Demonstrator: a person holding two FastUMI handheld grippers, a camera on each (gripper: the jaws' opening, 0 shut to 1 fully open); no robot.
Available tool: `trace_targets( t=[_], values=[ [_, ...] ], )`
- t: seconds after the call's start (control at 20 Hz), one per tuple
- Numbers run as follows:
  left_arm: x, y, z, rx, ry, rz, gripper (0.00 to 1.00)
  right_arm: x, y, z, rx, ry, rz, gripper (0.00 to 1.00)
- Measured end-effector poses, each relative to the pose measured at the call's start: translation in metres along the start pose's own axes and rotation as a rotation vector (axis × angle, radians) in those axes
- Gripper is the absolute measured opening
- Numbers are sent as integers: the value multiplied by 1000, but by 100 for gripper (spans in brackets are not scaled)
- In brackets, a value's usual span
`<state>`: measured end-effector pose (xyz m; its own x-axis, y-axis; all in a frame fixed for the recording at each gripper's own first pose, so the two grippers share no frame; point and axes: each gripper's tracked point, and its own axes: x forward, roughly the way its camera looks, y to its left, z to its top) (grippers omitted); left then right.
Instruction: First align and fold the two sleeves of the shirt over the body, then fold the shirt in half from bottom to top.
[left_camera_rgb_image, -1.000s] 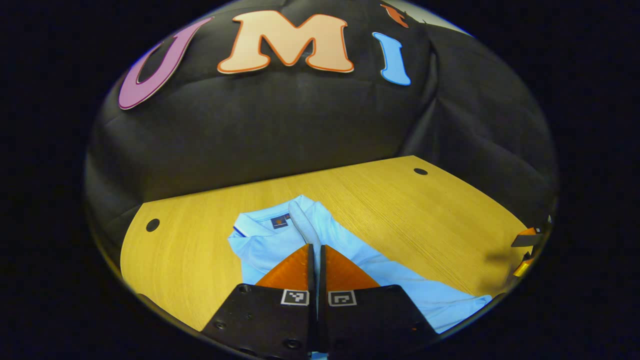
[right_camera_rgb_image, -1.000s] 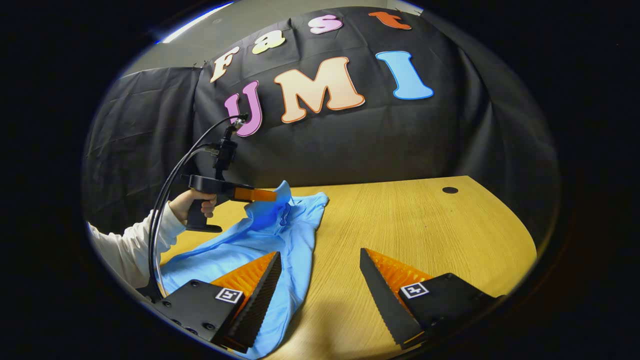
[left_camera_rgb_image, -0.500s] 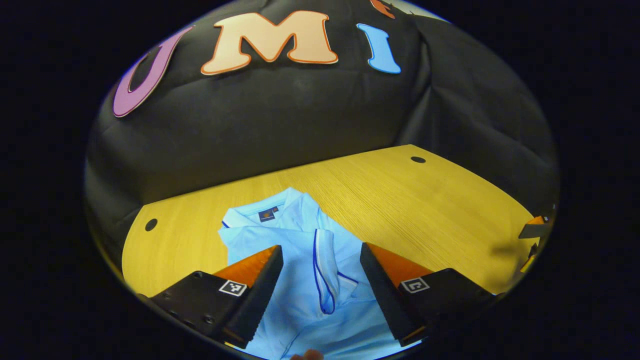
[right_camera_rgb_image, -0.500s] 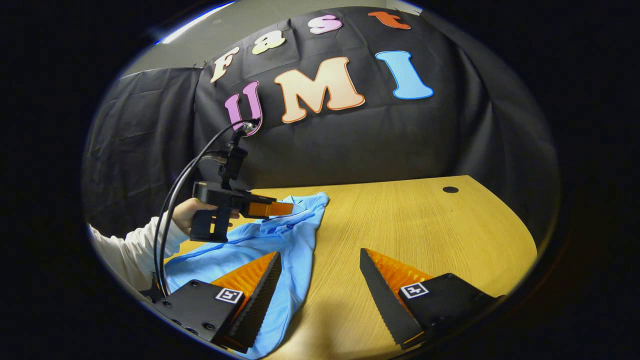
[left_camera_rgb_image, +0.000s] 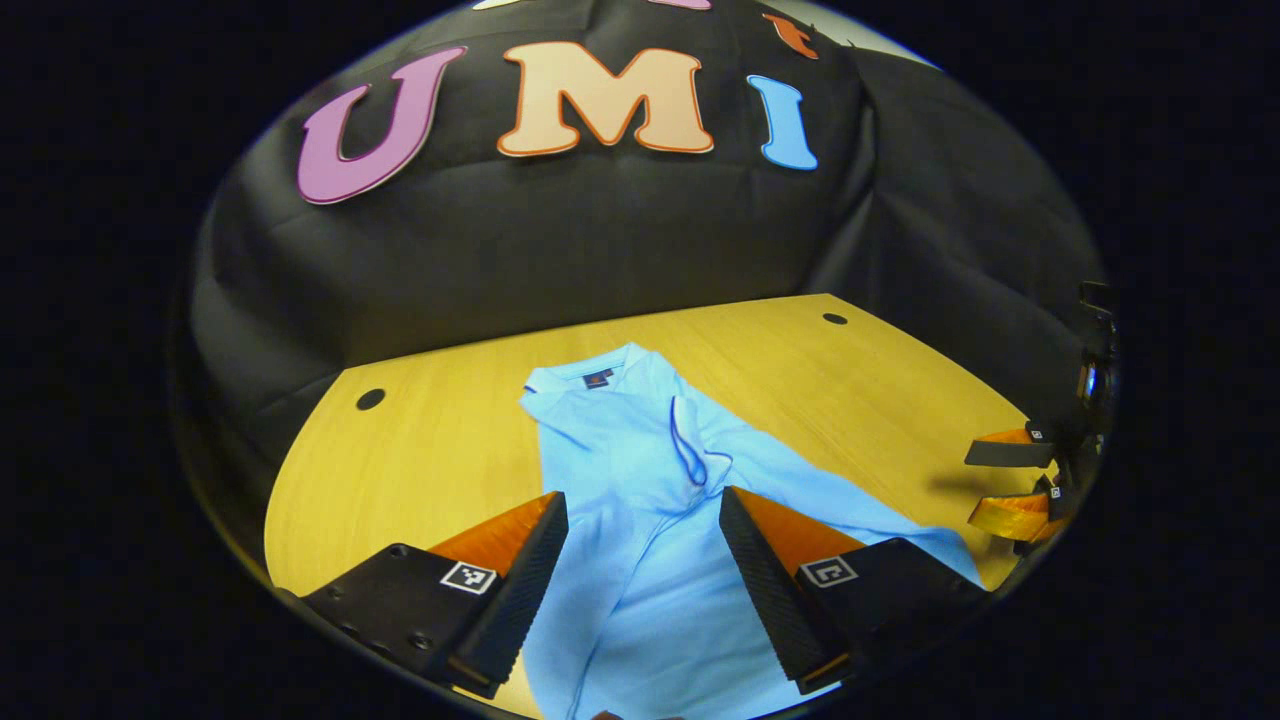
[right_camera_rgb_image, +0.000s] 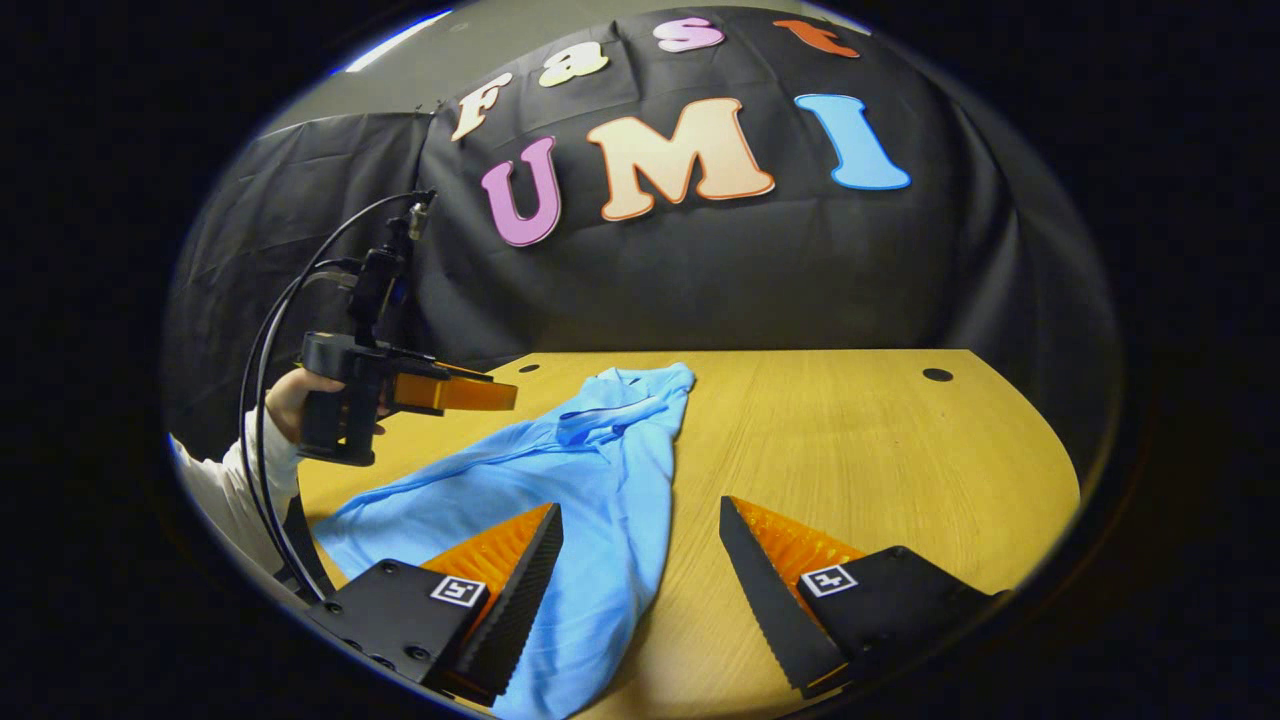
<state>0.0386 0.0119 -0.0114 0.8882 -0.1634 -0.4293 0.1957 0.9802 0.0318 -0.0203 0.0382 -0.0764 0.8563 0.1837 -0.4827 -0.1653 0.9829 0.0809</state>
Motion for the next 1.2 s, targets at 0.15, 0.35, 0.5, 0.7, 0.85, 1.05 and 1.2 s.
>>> trace_targets(
  t=[0.15,0.35,0.5,0.7,0.85,1.05,1.2],
  values=[
    [-37,19,-26,-23,8,41,94,-3,13,-17,-21,30,12,98],
    [-84,24,-73,-62,48,59,93,-18,26,-44,-41,73,17,98],
    [-111,8,-109,-111,80,19,93,-34,30,-67,-27,119,13,98],
    [-136,-4,-139,-100,97,14,93,-50,39,-70,41,127,38,99],
    [-146,-9,-163,-142,135,8,93,-59,40,-76,47,141,29,98],
    [-155,-5,-190,-166,182,26,93,-68,45,-88,33,161,21,98],
    [-157,-8,-197,-141,187,24,93,-69,51,-99,17,190,22,98]
  ],
)
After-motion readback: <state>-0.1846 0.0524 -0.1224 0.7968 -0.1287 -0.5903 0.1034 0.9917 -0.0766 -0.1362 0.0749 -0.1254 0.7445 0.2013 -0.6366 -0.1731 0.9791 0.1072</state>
